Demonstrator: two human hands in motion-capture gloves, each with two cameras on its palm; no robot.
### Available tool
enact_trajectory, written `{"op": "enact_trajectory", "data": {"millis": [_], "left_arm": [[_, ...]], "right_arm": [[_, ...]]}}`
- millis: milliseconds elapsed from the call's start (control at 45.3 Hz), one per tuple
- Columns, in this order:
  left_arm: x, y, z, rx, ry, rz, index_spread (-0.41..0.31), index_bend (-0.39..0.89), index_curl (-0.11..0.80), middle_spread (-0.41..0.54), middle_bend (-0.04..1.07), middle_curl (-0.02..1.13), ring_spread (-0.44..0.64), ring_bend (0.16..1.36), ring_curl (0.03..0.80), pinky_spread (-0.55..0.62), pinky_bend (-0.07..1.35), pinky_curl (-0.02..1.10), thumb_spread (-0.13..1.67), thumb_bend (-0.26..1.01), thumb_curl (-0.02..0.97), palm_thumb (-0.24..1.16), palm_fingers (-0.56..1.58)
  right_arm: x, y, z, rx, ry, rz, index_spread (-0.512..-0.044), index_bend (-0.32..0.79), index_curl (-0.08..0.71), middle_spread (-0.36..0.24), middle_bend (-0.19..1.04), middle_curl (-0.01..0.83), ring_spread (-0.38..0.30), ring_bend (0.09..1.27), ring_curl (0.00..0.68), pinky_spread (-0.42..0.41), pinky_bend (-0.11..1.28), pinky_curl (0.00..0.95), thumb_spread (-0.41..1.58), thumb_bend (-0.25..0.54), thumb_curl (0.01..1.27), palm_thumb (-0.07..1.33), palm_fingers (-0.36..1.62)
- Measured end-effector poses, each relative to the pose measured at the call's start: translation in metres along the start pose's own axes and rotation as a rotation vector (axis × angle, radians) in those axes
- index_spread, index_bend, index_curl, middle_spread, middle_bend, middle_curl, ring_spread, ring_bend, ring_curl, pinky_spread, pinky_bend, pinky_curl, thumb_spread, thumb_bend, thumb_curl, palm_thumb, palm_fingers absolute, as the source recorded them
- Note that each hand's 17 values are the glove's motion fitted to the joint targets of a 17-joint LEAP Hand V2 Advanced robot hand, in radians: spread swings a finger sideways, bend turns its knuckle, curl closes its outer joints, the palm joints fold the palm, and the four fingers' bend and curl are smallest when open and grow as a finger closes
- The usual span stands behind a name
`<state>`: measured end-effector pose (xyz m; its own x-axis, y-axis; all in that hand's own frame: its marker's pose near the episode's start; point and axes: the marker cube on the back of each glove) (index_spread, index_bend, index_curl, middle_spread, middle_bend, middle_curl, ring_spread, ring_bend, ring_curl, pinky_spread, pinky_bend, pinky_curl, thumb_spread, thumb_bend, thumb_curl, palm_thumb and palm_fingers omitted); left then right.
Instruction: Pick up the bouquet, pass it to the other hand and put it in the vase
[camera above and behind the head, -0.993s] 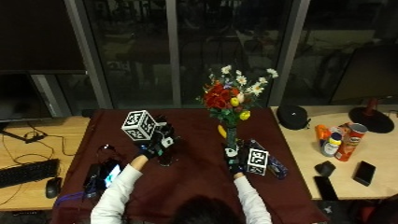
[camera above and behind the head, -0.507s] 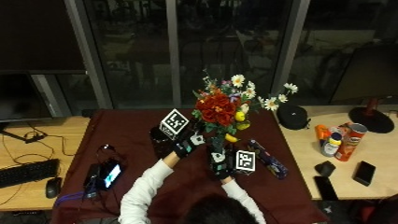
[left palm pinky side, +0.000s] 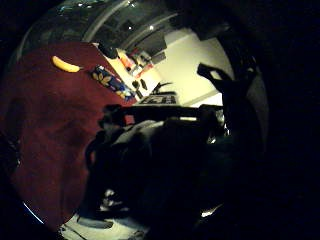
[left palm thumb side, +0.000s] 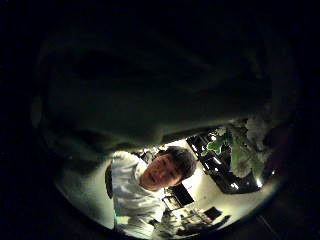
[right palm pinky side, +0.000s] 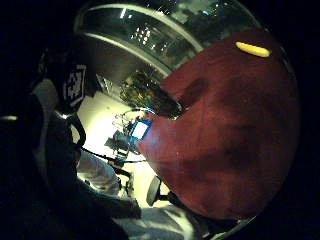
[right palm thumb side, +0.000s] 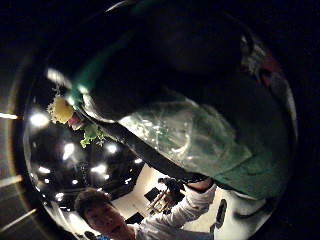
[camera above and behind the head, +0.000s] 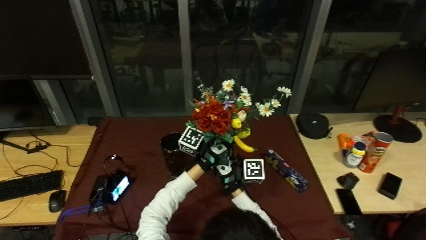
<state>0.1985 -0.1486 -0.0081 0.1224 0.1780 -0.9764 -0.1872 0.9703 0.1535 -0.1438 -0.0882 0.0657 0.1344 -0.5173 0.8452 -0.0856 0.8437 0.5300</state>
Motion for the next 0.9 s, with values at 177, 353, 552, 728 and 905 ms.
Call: {"op": "enact_trajectory", "data": {"millis": [177,353,552,728,905], "left_arm": [[0.004,-0.004,-0.025,0.138,0.015,0.052,-0.204,0.36,0.349,-0.239,0.67,0.51,-0.3,0.8,0.387,-0.3,0.61,0.43,0.67,0.03,0.512,0.78,1.42],[0.039,-0.01,-0.075,0.282,-0.13,0.249,-0.249,0.39,0.408,-0.288,0.68,0.53,-0.34,0.8,0.416,-0.37,0.68,0.46,0.55,-0.02,0.574,0.84,1.39],[0.083,-0.017,-0.12,0.436,-0.176,0.299,-0.269,0.39,0.45,-0.311,0.7,0.54,-0.36,0.79,0.436,-0.4,0.69,0.47,0.49,-0.03,0.618,0.85,1.37],[0.114,-0.025,-0.163,0.602,-0.258,0.293,-0.276,0.38,0.476,-0.32,0.7,0.54,-0.37,0.79,0.449,-0.4,0.69,0.48,0.47,-0.04,0.646,0.85,1.37],[0.134,-0.029,-0.184,0.669,-0.271,0.424,-0.279,0.37,0.497,-0.32,0.7,0.54,-0.37,0.78,0.455,-0.41,0.69,0.48,0.45,-0.04,0.665,0.84,1.36]], "right_arm": [[0.018,-0.002,-0.005,-0.358,0.032,-0.035,-0.209,0.23,0.54,-0.152,0.71,0.562,-0.195,0.91,0.505,-0.287,0.69,0.46,0.49,-0.055,0.69,0.98,1.18],[0.006,-0.004,-0.032,-0.301,-0.098,0.083,-0.243,0.1,0.446,-0.139,0.52,0.5,-0.189,0.72,0.449,-0.192,0.64,0.43,0.73,-0.052,0.62,0.88,0.86],[0.017,-0.021,-0.059,-0.393,-0.012,0.078,-0.278,0.14,0.404,-0.114,0.34,0.437,-0.166,0.55,0.393,-0.039,0.53,0.386,0.86,-0.049,0.56,0.79,0.63],[0.003,-0.046,-0.075,-0.354,0.02,0.139,-0.351,0.09,0.34,-0.147,0.19,0.381,-0.068,0.43,0.352,0.091,0.55,0.381,0.95,-0.044,0.51,0.69,0.2],[-0.009,-0.057,-0.079,-0.332,0.001,0.193,-0.382,0.1,0.278,-0.105,0.19,0.361,-0.011,0.41,0.318,0.137,0.55,0.357,0.99,-0.032,0.49,0.66,0.07]]}}
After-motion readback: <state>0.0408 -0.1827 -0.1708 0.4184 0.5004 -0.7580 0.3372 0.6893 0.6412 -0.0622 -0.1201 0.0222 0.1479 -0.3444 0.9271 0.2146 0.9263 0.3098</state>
